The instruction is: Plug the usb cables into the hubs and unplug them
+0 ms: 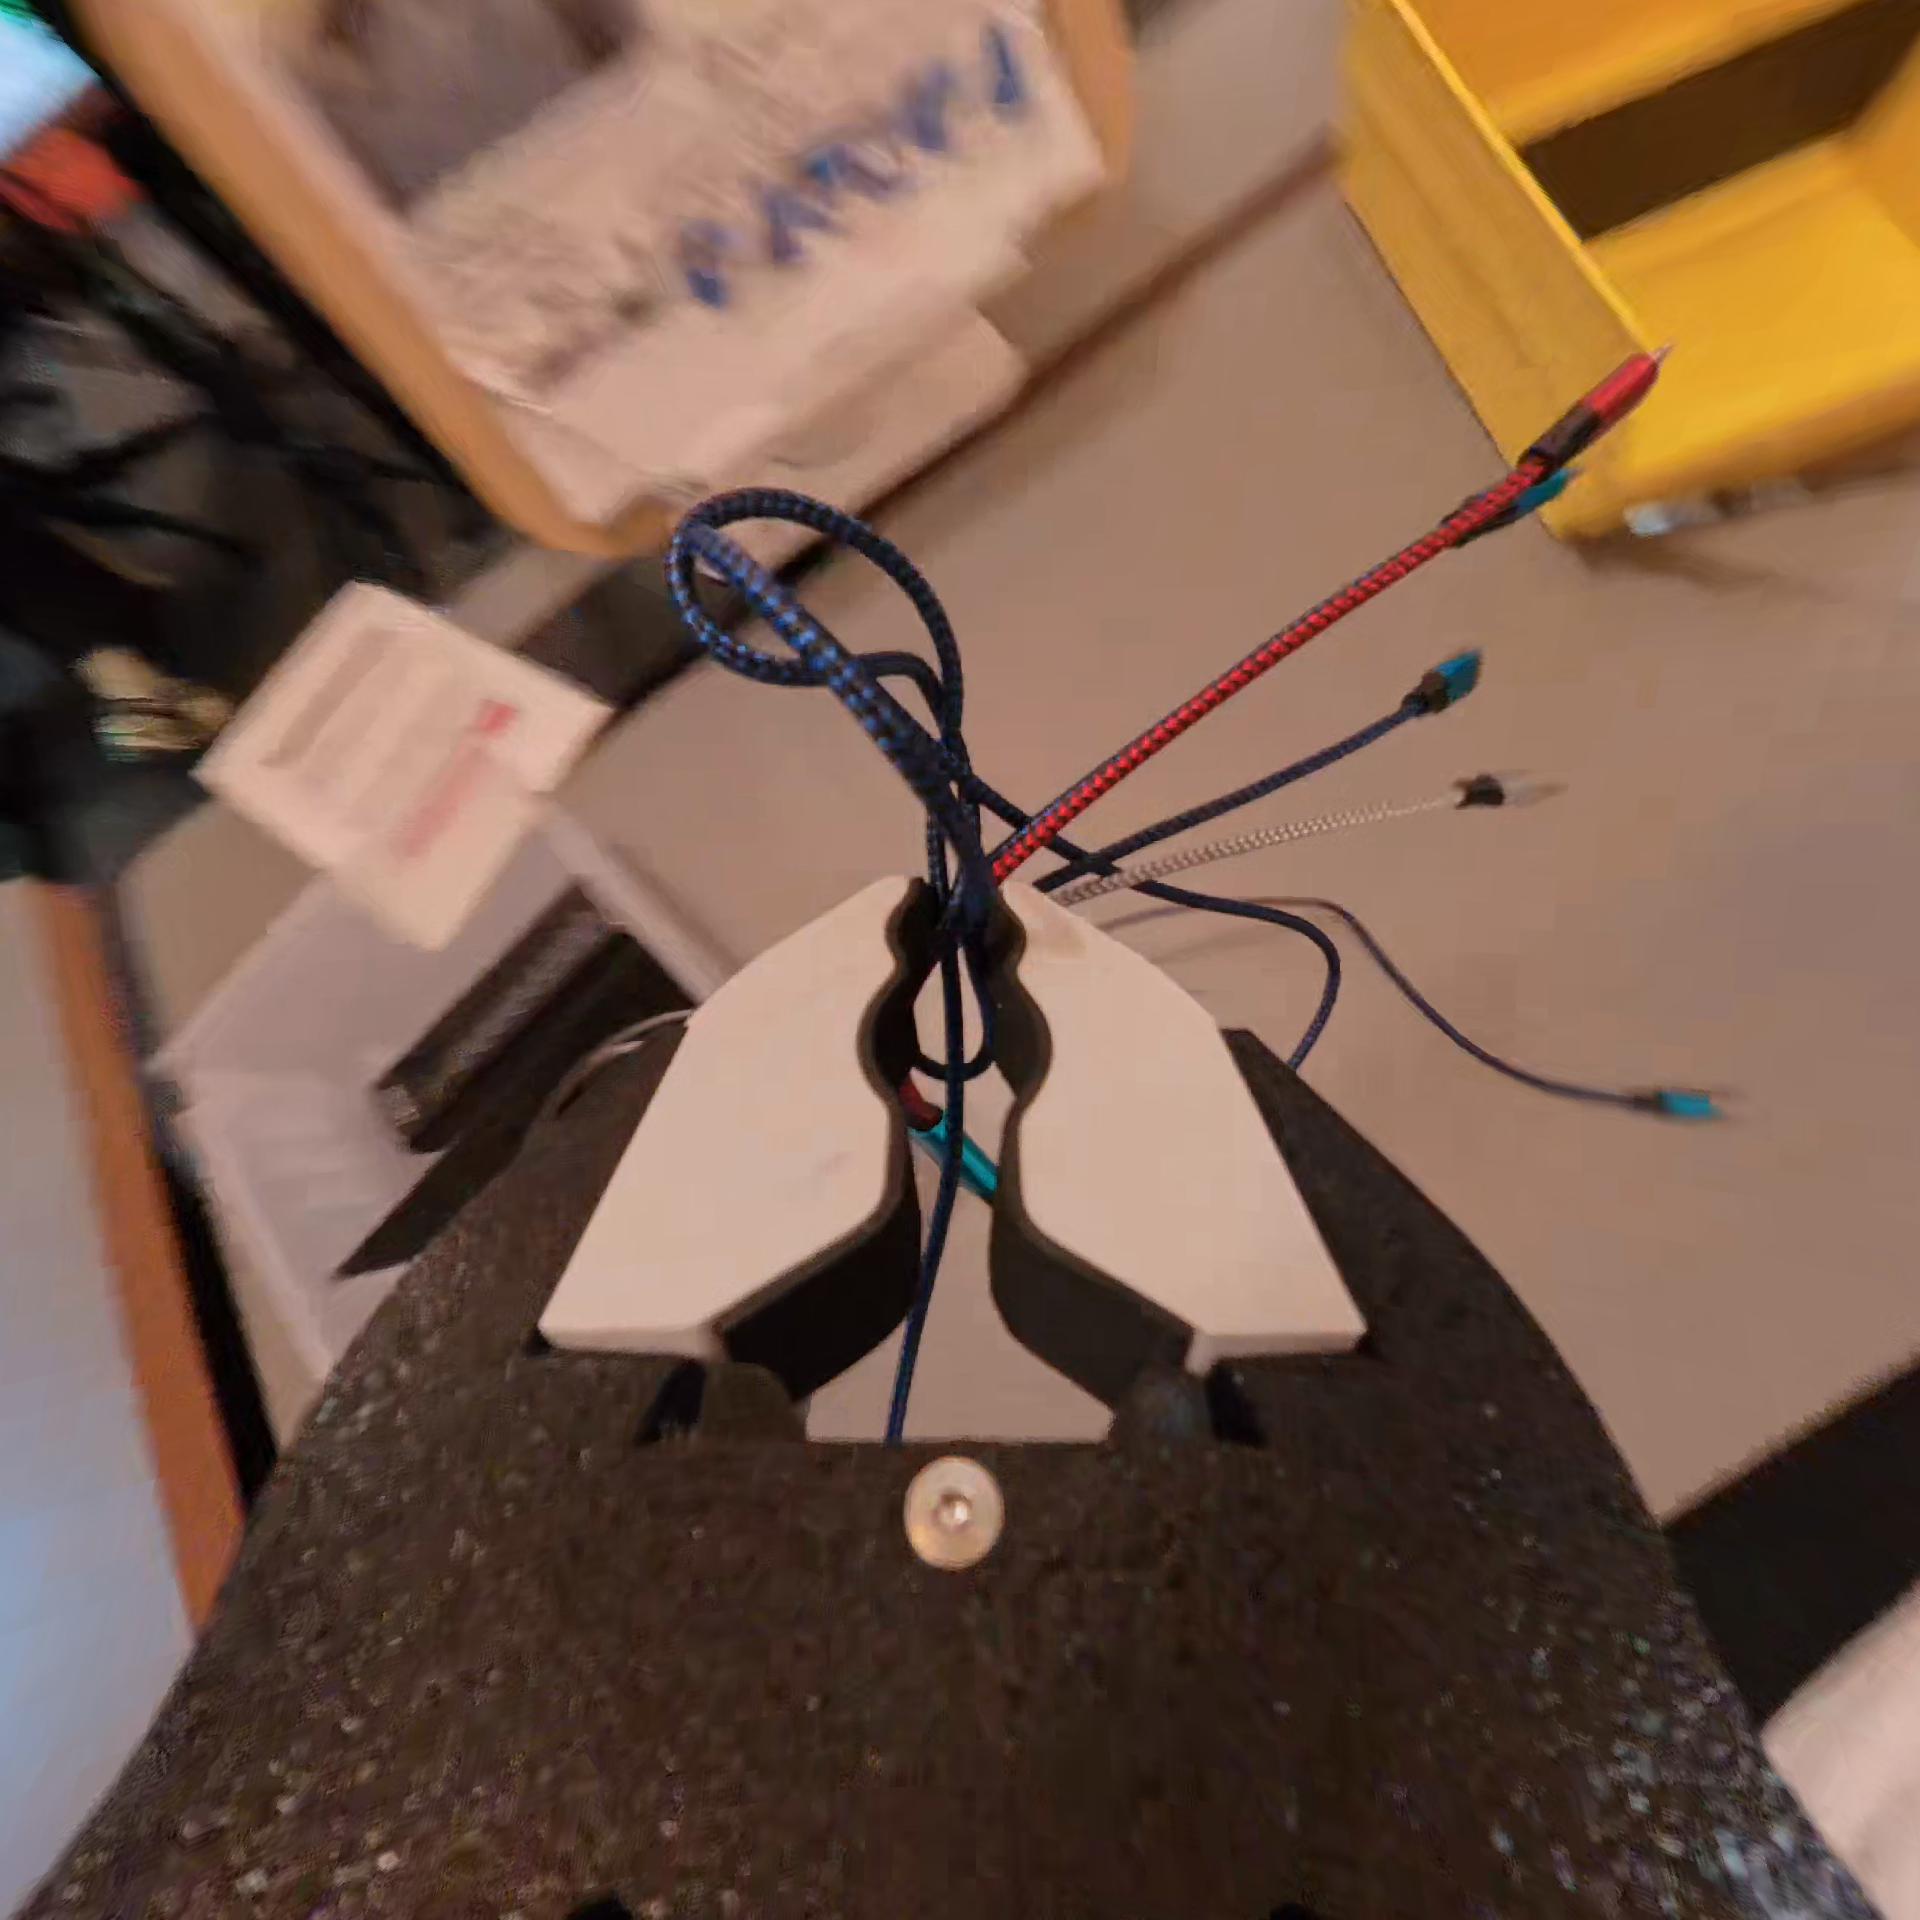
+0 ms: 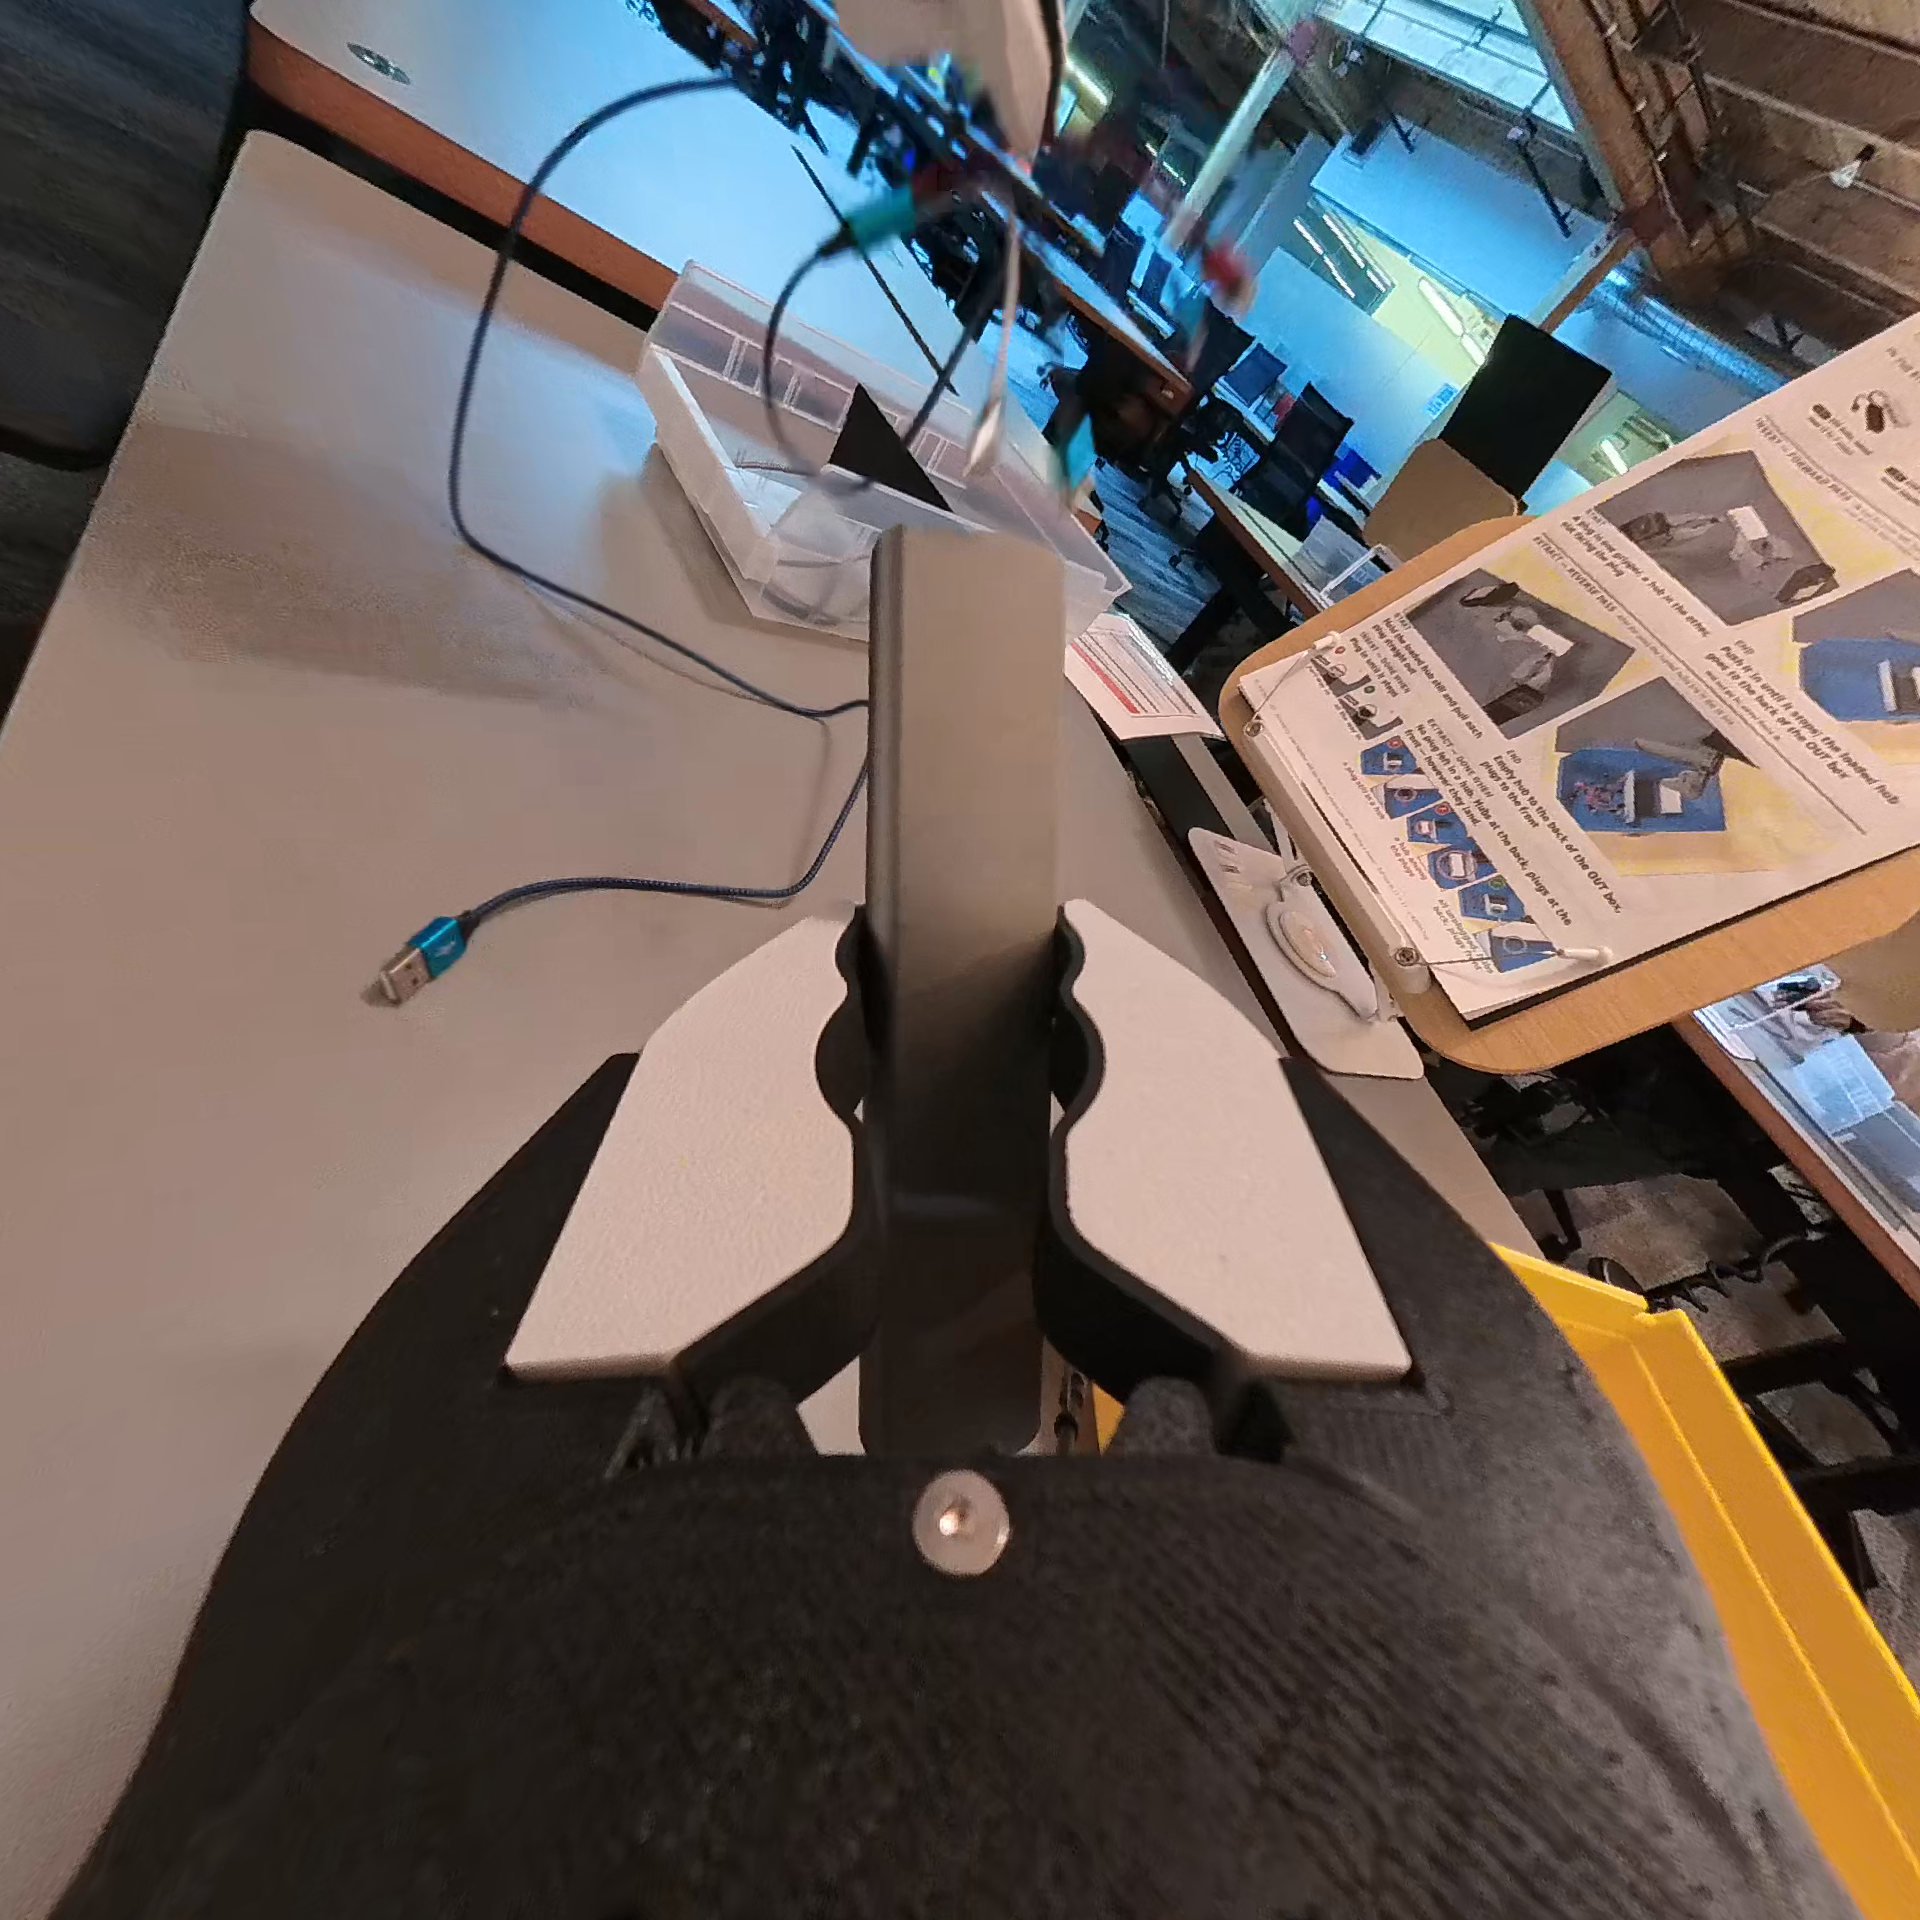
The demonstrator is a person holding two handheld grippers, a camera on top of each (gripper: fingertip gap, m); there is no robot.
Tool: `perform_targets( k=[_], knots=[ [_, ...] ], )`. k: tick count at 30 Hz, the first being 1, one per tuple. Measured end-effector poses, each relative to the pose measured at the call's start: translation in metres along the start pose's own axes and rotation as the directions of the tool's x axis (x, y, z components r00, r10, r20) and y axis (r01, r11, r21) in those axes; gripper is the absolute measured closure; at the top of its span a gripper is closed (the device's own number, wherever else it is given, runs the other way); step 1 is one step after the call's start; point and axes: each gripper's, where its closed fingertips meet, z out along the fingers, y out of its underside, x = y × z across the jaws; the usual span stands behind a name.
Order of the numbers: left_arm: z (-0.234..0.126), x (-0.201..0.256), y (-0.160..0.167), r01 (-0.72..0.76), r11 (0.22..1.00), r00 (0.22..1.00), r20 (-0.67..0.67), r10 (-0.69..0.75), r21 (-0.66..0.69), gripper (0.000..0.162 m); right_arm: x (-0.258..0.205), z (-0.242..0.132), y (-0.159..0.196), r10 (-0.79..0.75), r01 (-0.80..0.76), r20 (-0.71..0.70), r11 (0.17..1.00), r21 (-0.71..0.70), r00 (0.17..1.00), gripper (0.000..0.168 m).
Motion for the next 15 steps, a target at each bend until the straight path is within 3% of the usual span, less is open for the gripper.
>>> perform_targets(
  k=[3, 6, 10, 15],
  knots=[
    [0.052, 0.056, 0.009, -0.135, 0.974, 0.979, -0.177, 0.102, -0.183, 0.153, 0.000, -0.001, -0.005, -0.009, 0.009, 0.003, 1.000, 0.014, 1.000, 0.137],
    [0.101, 0.099, 0.014, -0.198, 0.946, 0.937, -0.333, 0.106, -0.258, 0.152, -0.002, -0.001, -0.010, -0.015, 0.015, 0.008, 0.999, 0.031, 1.000, 0.137],
    [0.146, 0.124, 0.002, -0.224, 0.951, 0.913, -0.388, 0.128, -0.213, 0.147, -0.002, -0.003, -0.008, -0.016, 0.016, 0.008, 0.999, 0.033, 1.000, 0.137],
    [0.151, 0.156, -0.002, -0.296, 0.945, 0.824, -0.538, 0.178, -0.140, 0.120, 0.003, -0.011, -0.002, 0.005, -0.005, -0.013, 0.999, 0.032, 1.000, 0.137]
  ],
)
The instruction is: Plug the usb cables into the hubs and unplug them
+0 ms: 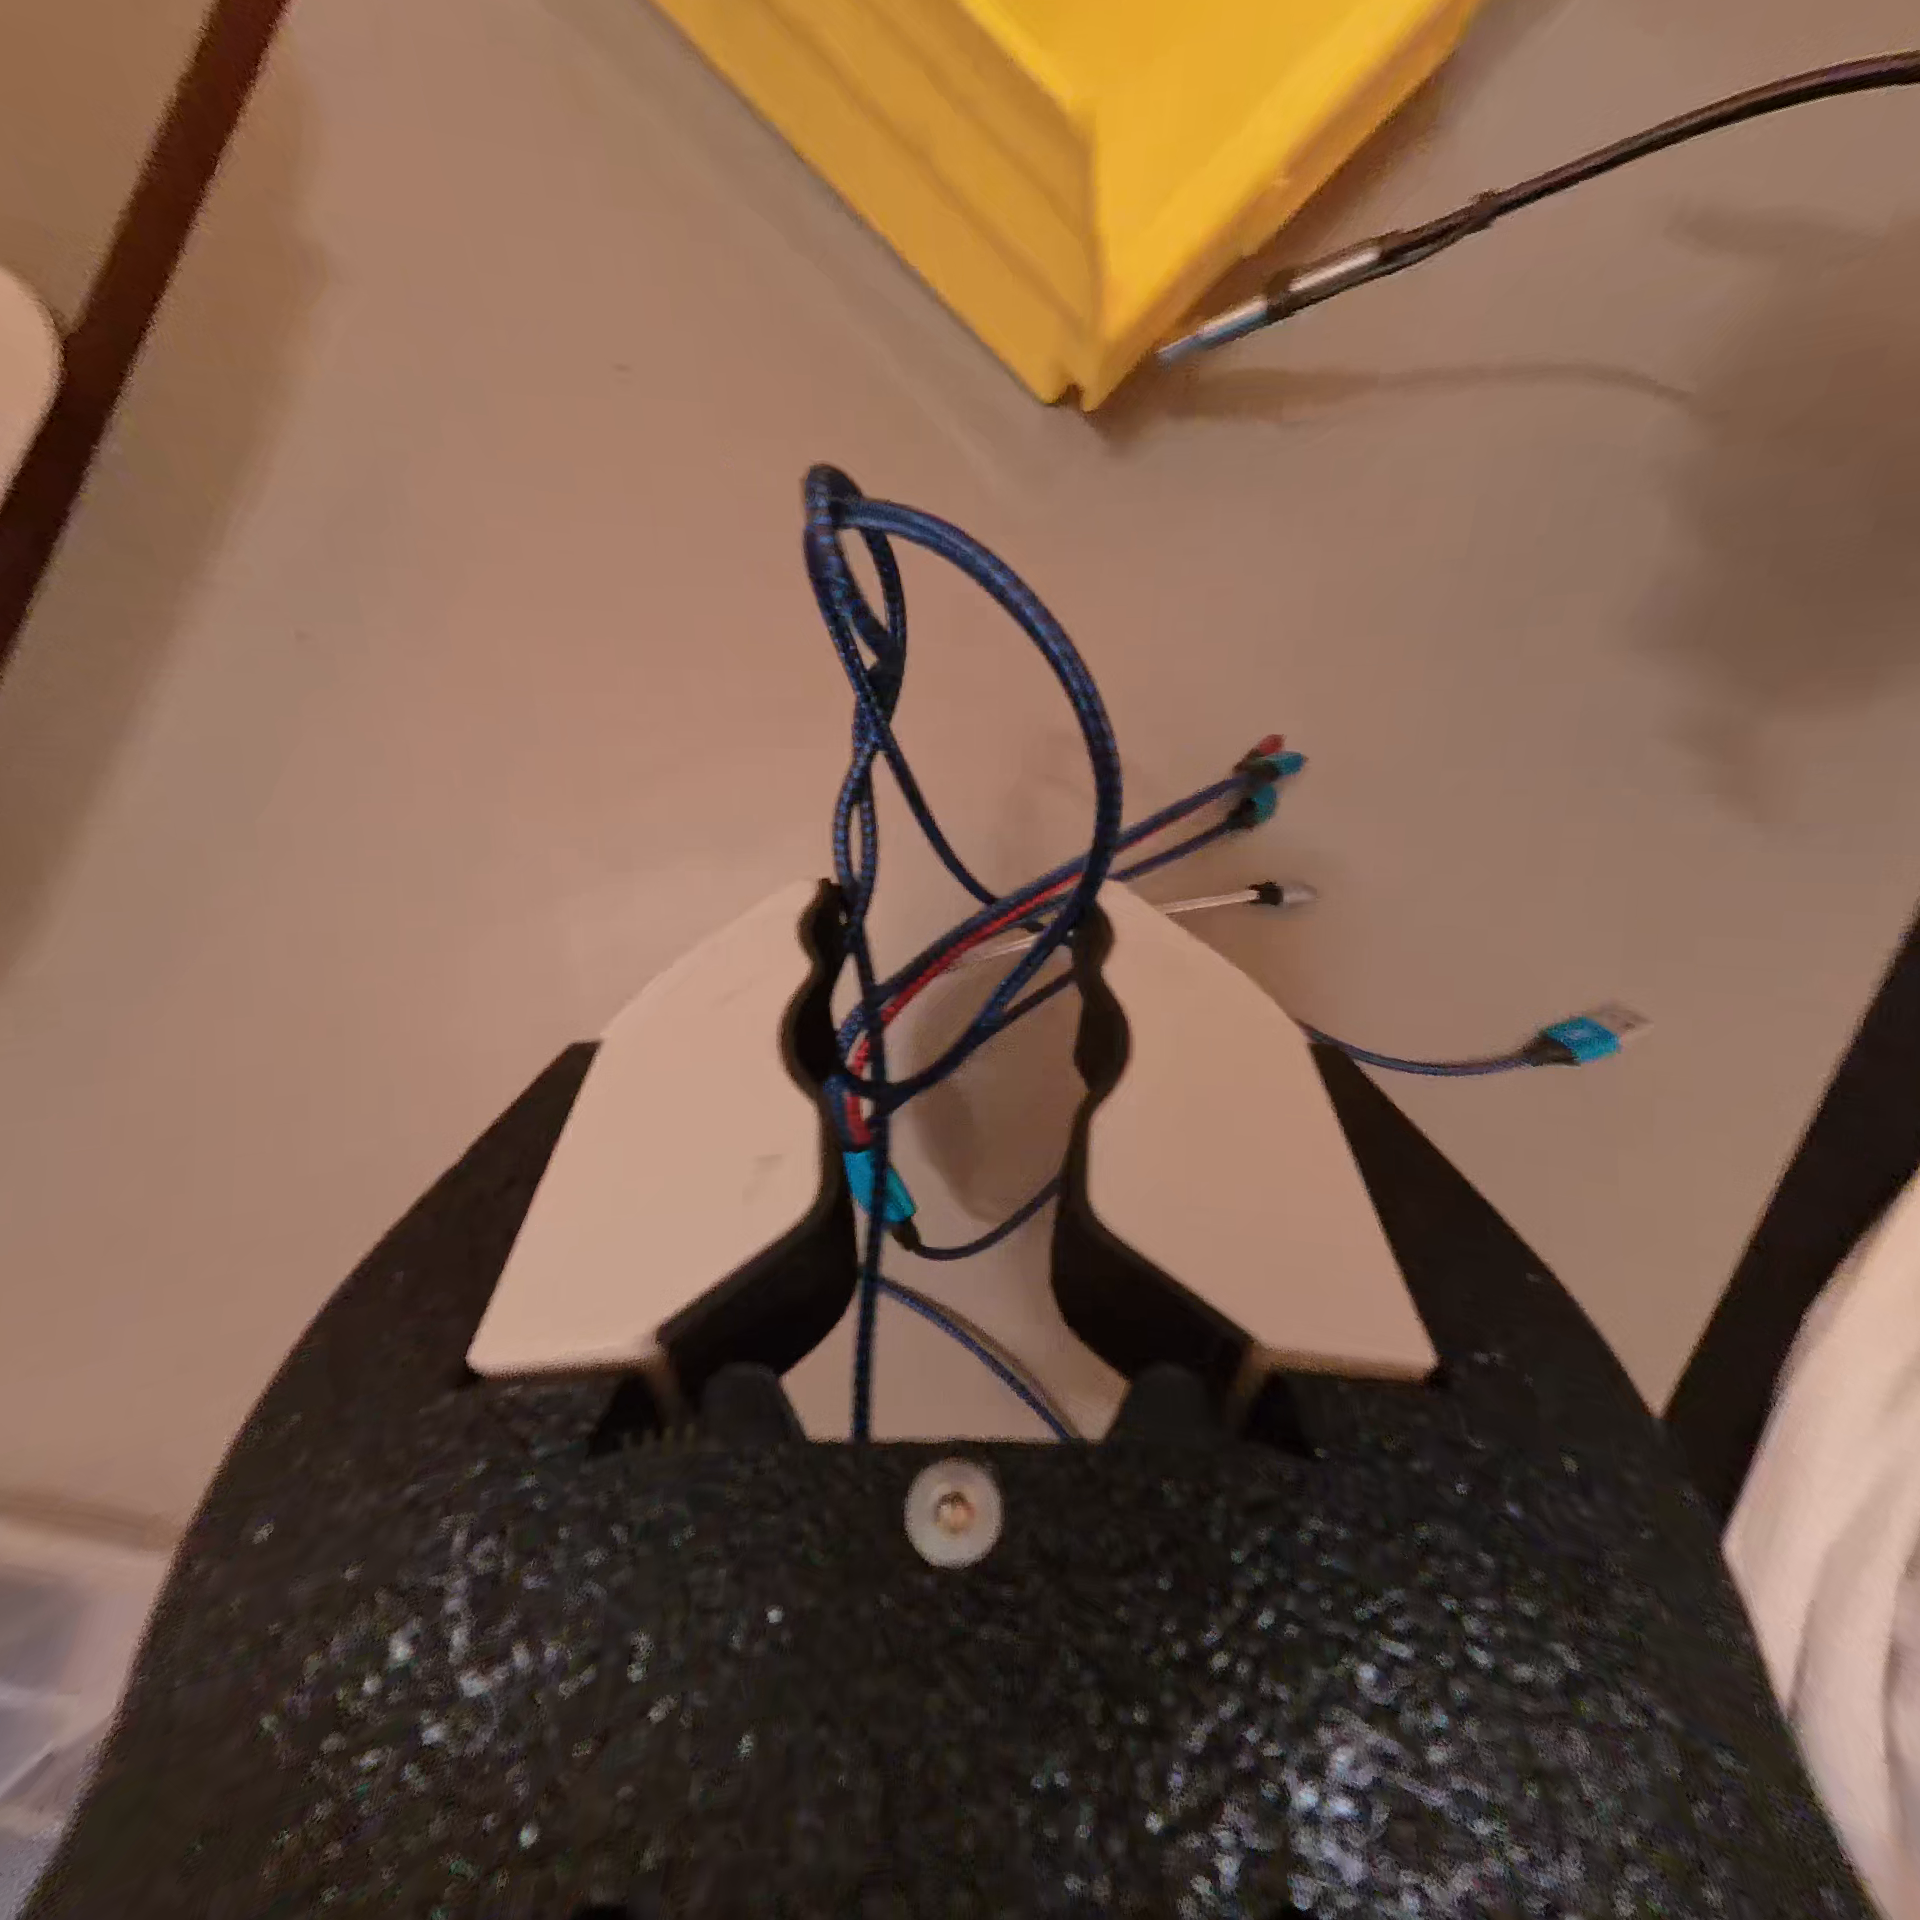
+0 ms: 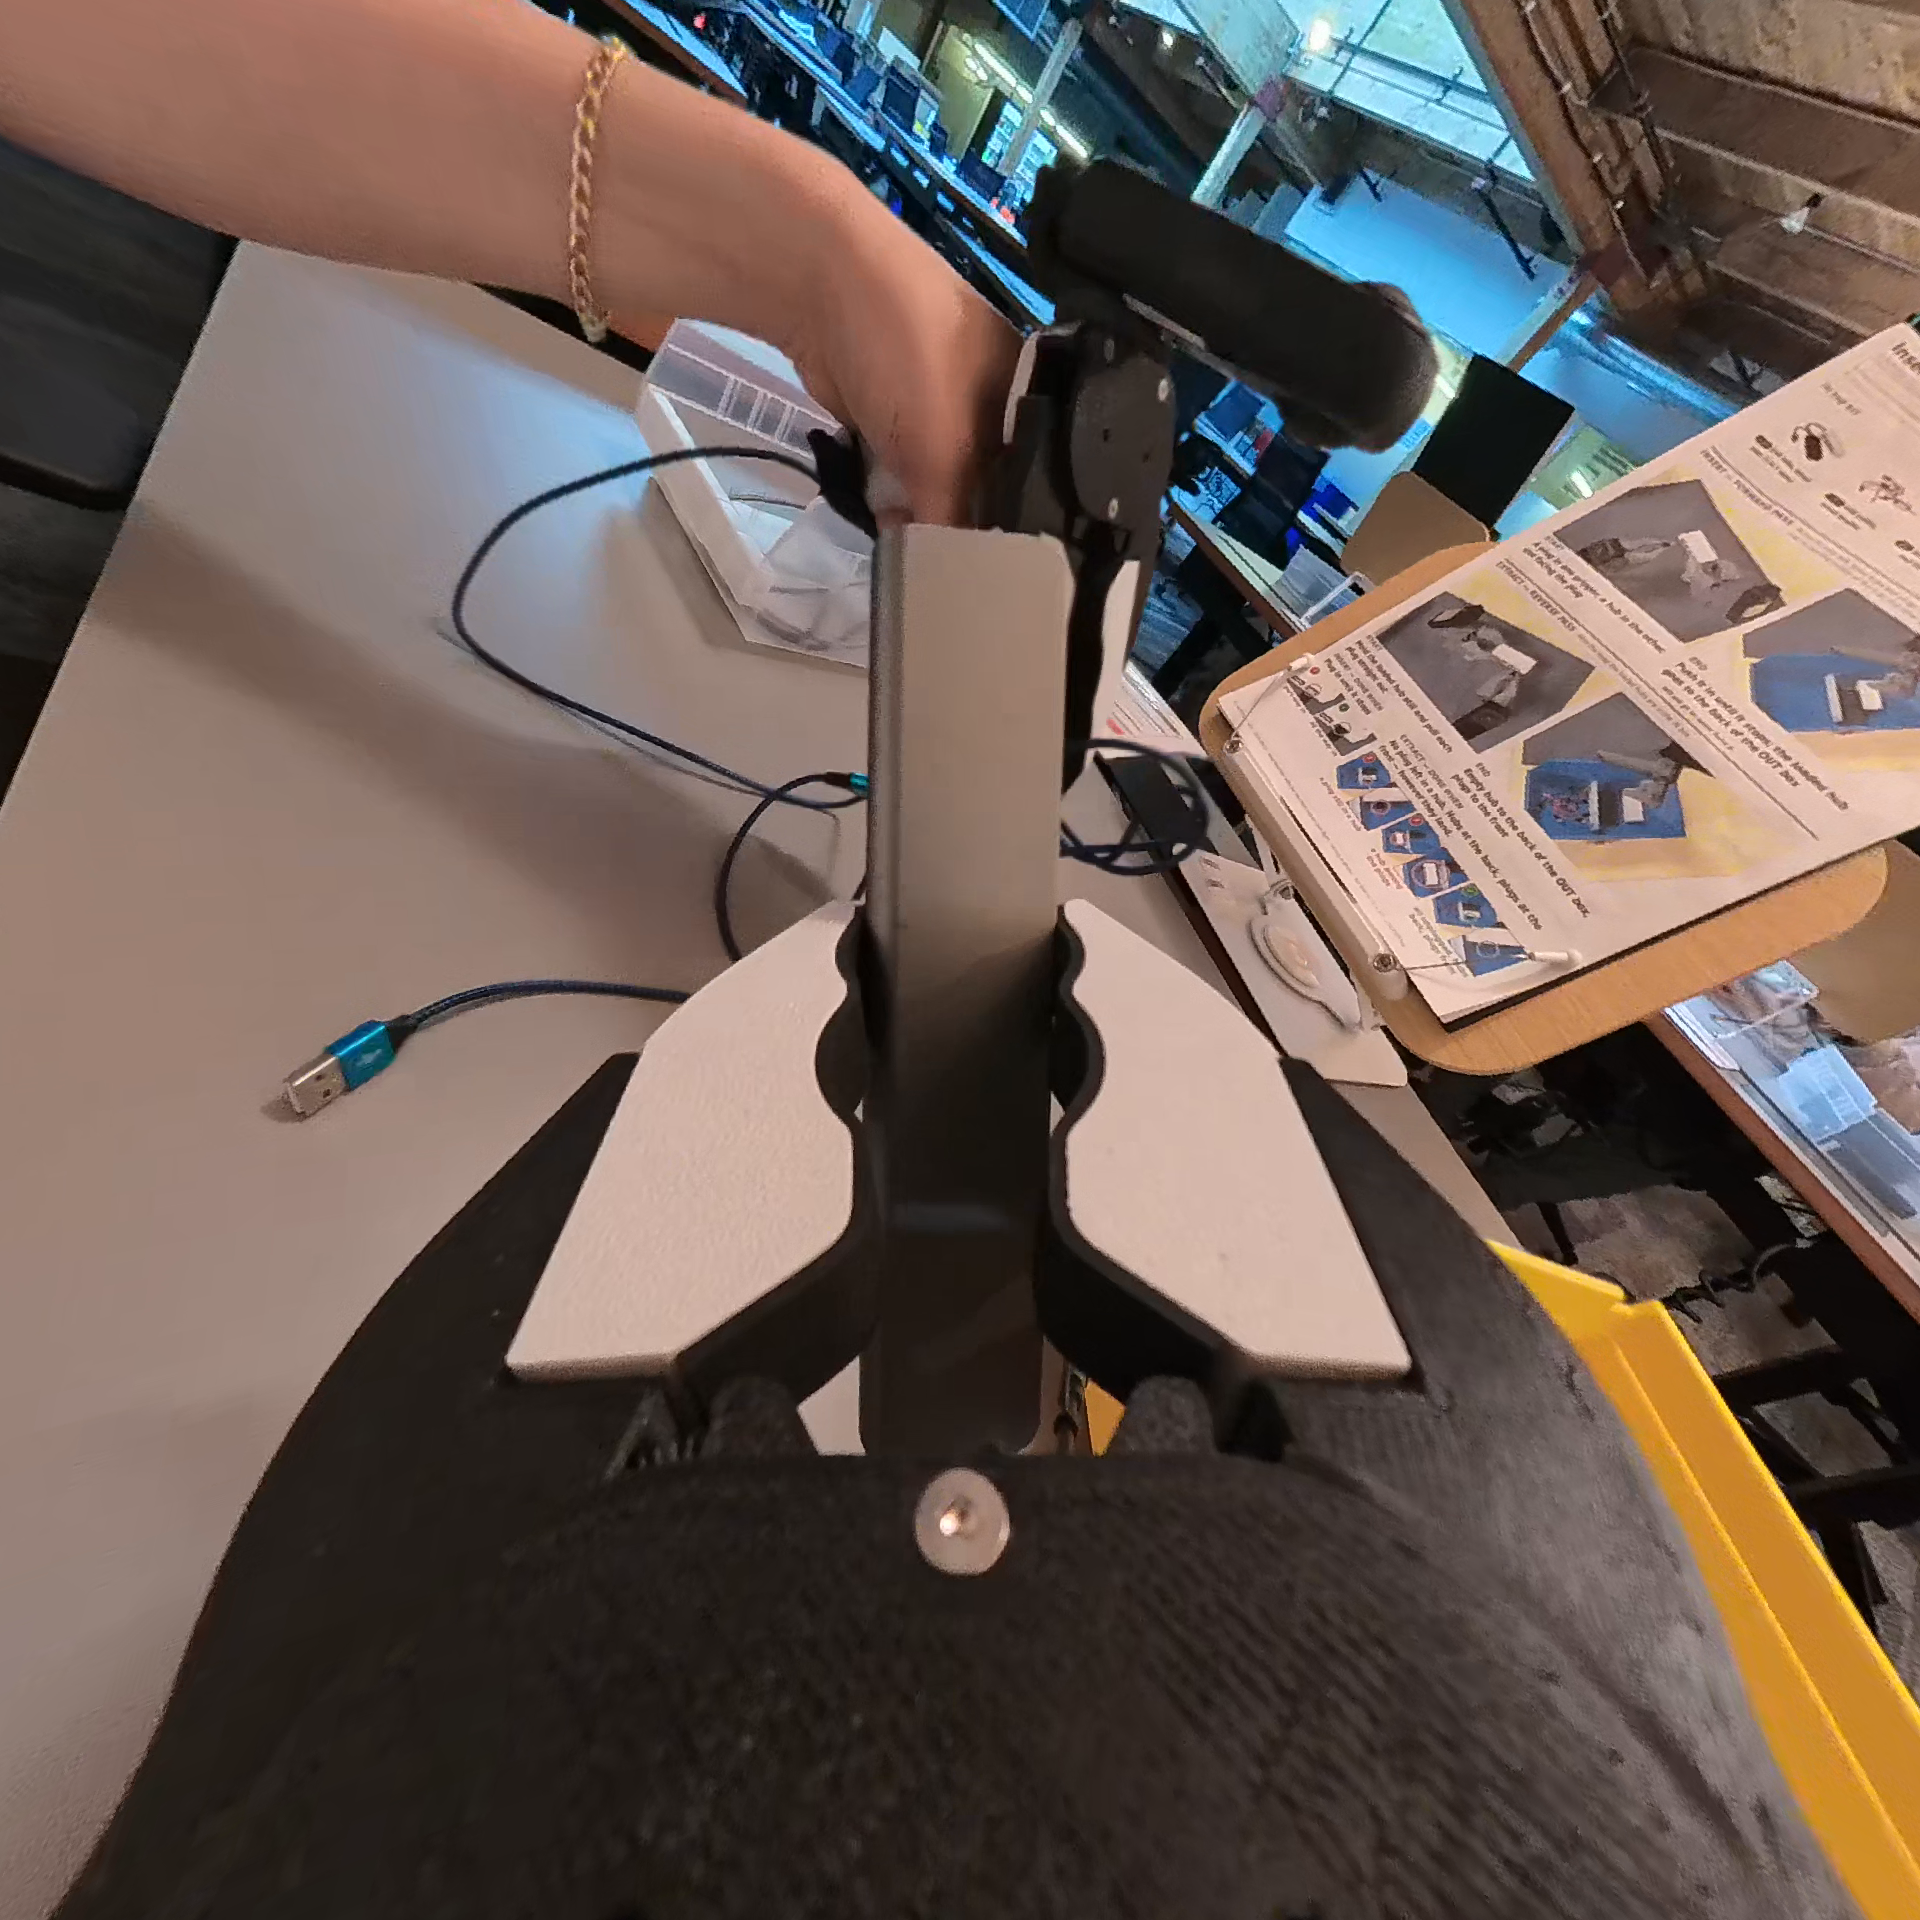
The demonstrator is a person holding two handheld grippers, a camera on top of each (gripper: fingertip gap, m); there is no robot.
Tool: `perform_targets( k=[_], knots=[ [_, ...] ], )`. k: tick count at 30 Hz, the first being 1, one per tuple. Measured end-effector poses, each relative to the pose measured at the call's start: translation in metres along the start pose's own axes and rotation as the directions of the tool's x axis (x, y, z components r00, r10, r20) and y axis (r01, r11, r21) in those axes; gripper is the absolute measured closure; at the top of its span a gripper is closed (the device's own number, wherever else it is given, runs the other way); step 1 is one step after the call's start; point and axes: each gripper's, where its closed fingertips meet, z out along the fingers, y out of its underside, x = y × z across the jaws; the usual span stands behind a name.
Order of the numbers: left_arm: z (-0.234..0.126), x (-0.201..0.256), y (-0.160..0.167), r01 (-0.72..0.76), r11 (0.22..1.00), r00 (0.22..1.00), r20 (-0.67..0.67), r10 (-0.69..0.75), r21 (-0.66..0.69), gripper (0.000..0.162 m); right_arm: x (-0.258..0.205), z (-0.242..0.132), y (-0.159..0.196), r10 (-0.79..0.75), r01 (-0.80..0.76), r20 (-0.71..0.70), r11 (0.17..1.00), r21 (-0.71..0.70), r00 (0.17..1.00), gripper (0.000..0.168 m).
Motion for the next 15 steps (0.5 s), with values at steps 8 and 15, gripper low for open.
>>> perform_targets(
  k=[8, 15],
  knots=[
    [-0.046, 0.059, 0.029, -0.161, 0.985, 0.852, -0.495, 0.169, 0.060, 0.097, 0.003, -0.006, 0.007, 0.016, -0.016, -0.014, 1.000, -0.008, 1.000, 0.137],
    [0.011, -0.033, 0.062, -0.231, 0.951, 0.968, -0.146, 0.204, -0.204, 0.093, -0.001, 0.002, 0.010, 0.021, -0.021, 0.013, 1.000, -0.017, 1.000, 0.137]
  ],
)
